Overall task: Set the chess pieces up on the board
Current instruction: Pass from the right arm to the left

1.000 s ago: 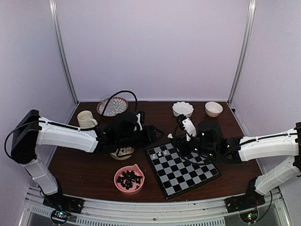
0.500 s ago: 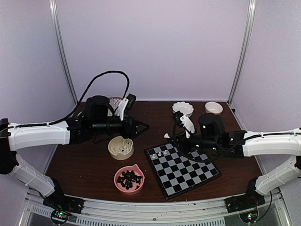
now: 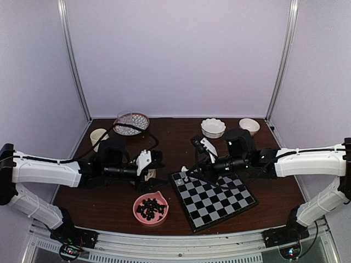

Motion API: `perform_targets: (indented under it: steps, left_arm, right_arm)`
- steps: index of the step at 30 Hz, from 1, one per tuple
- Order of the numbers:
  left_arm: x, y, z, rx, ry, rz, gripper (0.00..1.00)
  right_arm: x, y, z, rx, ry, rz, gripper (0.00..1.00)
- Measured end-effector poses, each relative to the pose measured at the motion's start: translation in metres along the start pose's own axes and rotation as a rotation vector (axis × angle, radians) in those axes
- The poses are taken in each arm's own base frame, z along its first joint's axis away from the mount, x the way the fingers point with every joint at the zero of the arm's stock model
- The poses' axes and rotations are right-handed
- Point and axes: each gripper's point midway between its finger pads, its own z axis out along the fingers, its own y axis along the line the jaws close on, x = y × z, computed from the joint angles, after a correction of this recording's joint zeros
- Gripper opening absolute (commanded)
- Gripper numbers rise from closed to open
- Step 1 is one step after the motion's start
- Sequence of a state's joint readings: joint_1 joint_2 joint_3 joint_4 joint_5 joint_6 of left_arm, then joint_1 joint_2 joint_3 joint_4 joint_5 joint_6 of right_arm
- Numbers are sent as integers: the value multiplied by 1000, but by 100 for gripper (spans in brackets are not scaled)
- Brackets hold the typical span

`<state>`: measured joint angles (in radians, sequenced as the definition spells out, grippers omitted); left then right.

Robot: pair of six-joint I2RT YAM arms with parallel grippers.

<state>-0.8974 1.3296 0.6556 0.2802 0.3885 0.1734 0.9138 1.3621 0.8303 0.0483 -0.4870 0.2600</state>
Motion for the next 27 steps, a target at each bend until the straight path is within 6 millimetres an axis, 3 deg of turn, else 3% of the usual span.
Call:
perform_targets:
  steps: [10,20,27]
  left_arm:
    - [3,-27,4,59,5,251,63]
    - [15,-40,11,96,41,313,67]
    - [20,-43,16,104,62,319,61]
  right_arm:
    - [26,17,26,-150,125,50,6]
    - [33,35,36,-221,175,42,7]
    - [40,40,44,-240,207,41,7]
